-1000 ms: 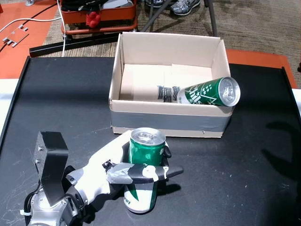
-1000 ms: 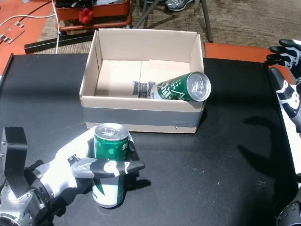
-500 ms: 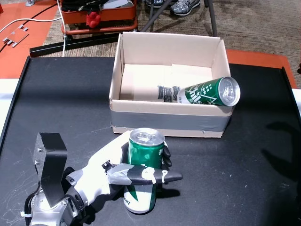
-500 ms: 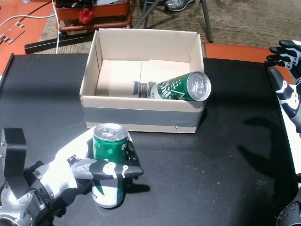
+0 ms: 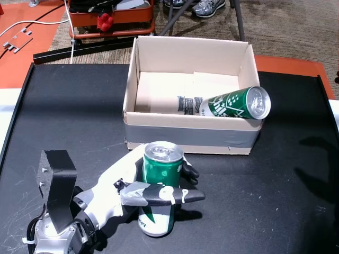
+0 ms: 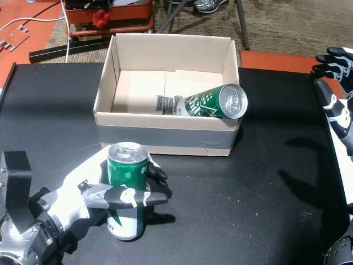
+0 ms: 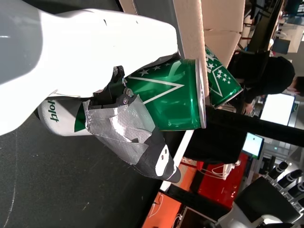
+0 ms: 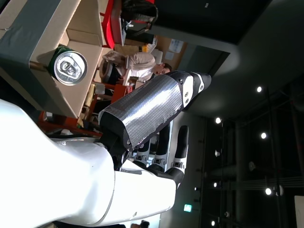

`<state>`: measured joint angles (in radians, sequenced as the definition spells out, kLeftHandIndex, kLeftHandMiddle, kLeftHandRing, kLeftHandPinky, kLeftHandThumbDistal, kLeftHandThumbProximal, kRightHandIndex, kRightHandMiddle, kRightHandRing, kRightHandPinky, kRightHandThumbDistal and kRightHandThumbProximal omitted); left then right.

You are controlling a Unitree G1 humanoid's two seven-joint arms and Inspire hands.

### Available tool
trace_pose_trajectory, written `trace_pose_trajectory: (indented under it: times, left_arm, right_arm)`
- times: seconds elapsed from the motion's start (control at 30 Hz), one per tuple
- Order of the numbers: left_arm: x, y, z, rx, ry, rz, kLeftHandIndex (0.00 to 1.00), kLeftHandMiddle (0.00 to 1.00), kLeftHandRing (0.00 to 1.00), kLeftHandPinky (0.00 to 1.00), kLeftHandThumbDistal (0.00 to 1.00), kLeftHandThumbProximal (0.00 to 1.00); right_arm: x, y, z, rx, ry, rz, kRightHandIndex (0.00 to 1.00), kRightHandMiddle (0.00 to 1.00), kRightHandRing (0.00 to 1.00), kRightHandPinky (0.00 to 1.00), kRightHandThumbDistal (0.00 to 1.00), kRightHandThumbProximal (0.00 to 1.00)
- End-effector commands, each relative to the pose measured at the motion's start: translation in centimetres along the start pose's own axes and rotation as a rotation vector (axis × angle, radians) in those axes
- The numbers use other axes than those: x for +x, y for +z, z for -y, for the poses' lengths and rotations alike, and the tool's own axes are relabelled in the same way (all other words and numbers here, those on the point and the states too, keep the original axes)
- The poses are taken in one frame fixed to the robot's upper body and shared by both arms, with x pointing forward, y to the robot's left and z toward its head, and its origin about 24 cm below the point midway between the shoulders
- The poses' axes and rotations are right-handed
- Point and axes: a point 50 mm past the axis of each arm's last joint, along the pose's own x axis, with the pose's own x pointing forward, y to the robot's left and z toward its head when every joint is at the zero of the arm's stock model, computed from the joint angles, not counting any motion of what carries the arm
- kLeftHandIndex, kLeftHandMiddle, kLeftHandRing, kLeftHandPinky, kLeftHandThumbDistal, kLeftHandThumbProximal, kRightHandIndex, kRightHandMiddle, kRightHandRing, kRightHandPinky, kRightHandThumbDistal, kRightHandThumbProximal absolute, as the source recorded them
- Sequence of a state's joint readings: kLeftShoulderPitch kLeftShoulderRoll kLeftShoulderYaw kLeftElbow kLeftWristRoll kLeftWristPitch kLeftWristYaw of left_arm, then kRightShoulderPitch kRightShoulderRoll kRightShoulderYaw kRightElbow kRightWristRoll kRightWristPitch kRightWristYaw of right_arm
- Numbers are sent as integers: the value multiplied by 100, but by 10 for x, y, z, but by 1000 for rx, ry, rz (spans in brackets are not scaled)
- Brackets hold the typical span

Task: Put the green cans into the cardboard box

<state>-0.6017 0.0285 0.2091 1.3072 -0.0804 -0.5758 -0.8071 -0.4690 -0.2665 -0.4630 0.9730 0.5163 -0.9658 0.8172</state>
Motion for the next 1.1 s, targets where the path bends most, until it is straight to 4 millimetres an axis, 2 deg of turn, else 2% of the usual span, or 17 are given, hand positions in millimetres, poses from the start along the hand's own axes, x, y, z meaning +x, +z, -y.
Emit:
trace_pose_trajectory:
  times: [0.0, 0.13, 0.23, 0.3, 0.37, 0.4, 0.43, 0.6, 0.97, 1.07]
  left_arm:
    - [0, 0, 1, -12, -3, 9, 32, 58, 59, 33, 100, 0]
    - [1, -2, 0, -2, 21, -13, 32, 54, 57, 30, 100, 0]
    - [1, -1, 0, 2, 23, -6, 32, 50, 54, 34, 100, 0]
    - [1, -1, 0, 16, 27, -14, 31, 45, 49, 38, 78, 0]
    - [0, -1, -1, 45, 35, -24, 32, 41, 45, 41, 49, 0]
    - [0, 0, -1, 53, 38, -26, 33, 40, 43, 42, 40, 0]
    - [0, 0, -2, 61, 39, -28, 34, 38, 42, 43, 34, 0]
    - [0, 0, -2, 71, 40, -36, 34, 36, 40, 44, 17, 0]
    - [0, -2, -2, 17, 54, -29, 25, 29, 33, 37, 13, 0]
    - [0, -2, -2, 15, 55, -27, 23, 27, 31, 35, 15, 0]
  right_arm:
    - [5, 1, 0, 8, -11, 19, 44, 47, 54, 57, 100, 34]
    - [5, 1, 0, 6, -13, 19, 43, 46, 53, 56, 100, 35]
    - [5, 1, 0, 7, -11, 23, 43, 46, 53, 56, 100, 35]
    - [5, 1, 0, 8, -11, 21, 43, 46, 53, 56, 100, 35]
    - [5, 1, 0, 9, -10, 22, 43, 46, 53, 56, 100, 34]
    - [5, 1, -1, 8, -9, 23, 43, 46, 53, 56, 100, 34]
    - [5, 1, -1, 7, -9, 22, 43, 46, 53, 56, 100, 34]
    - [5, 1, 0, 15, -11, 19, 42, 45, 53, 56, 100, 34]
    - [4, 0, 0, 21, -12, 17, 42, 46, 53, 55, 100, 34]
    - [4, 0, 0, 22, -13, 16, 42, 46, 53, 55, 100, 34]
